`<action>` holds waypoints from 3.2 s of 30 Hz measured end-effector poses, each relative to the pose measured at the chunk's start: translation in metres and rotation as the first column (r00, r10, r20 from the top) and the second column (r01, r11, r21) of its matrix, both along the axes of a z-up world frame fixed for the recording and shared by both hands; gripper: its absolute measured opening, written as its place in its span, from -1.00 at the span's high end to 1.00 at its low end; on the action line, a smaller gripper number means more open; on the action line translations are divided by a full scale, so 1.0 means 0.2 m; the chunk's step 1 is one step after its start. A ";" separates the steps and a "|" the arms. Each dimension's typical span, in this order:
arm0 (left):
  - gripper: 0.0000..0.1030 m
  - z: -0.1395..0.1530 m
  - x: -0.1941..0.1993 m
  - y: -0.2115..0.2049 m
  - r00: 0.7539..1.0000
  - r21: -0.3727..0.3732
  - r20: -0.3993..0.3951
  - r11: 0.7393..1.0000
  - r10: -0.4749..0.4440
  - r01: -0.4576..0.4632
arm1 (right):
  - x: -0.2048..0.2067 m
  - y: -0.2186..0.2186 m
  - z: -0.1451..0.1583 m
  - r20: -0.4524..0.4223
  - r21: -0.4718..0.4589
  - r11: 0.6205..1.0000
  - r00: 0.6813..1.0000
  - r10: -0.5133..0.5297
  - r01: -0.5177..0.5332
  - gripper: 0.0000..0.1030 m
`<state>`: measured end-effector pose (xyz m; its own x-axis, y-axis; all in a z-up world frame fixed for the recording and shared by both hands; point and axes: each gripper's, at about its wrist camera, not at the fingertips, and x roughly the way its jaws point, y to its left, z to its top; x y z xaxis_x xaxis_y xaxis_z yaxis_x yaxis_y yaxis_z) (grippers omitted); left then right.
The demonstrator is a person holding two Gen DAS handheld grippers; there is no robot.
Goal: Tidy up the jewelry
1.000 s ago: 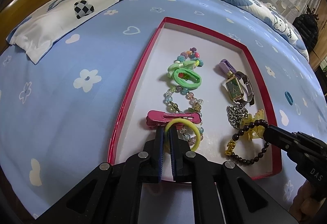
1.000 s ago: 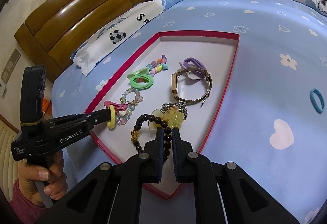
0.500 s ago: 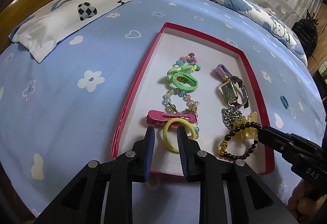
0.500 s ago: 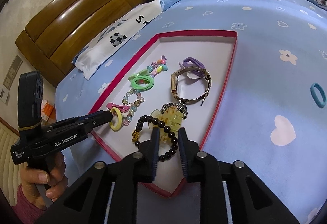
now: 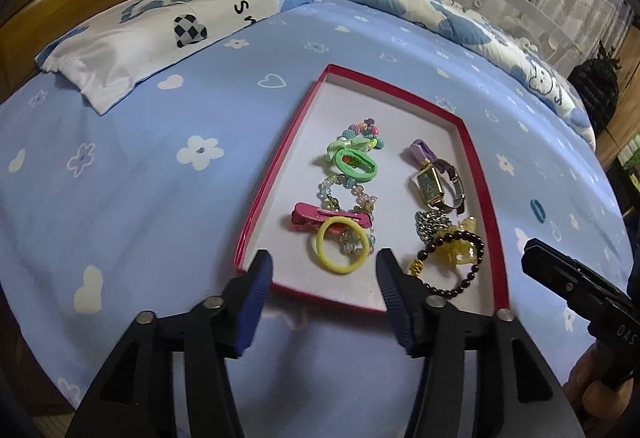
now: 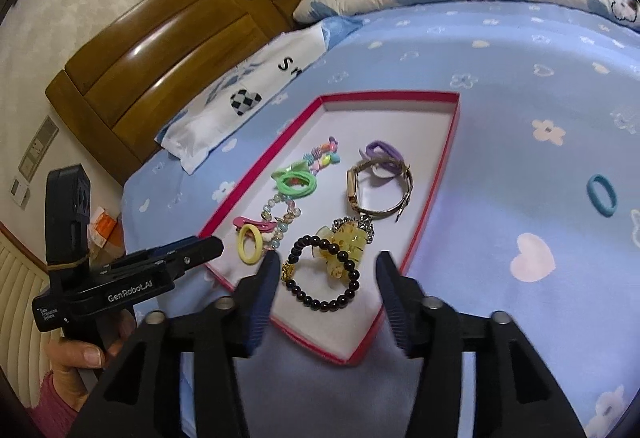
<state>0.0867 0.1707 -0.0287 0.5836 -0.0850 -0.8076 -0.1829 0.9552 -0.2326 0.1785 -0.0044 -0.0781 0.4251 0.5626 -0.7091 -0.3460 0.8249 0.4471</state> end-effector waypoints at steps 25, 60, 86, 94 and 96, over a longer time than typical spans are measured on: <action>-0.62 0.27 -0.53 -0.14 0.994 0.015 0.111 1.000 -0.009 0.007 | -0.40 -0.21 0.23 0.175 -0.032 0.998 0.983 -0.053 0.060 -0.43; -0.98 0.29 -0.68 -0.32 0.979 0.286 0.202 0.954 0.030 -0.089 | -0.48 -0.04 0.21 0.274 -0.149 0.987 0.962 -0.020 0.063 -1.00; -0.98 0.29 -0.68 -0.28 0.977 0.280 0.215 0.958 0.002 -0.064 | -0.45 -0.10 0.24 0.273 -0.143 0.984 0.960 -0.062 0.104 -1.00; -0.98 0.29 -0.68 -0.29 0.977 0.281 0.214 0.958 0.000 -0.062 | -0.46 -0.10 0.24 0.276 -0.142 0.984 0.959 -0.062 0.105 -1.00; -0.98 0.29 -0.68 -0.29 0.977 0.281 0.214 0.958 -0.001 -0.061 | -0.45 -0.11 0.25 0.277 -0.143 0.984 0.959 -0.062 0.105 -1.00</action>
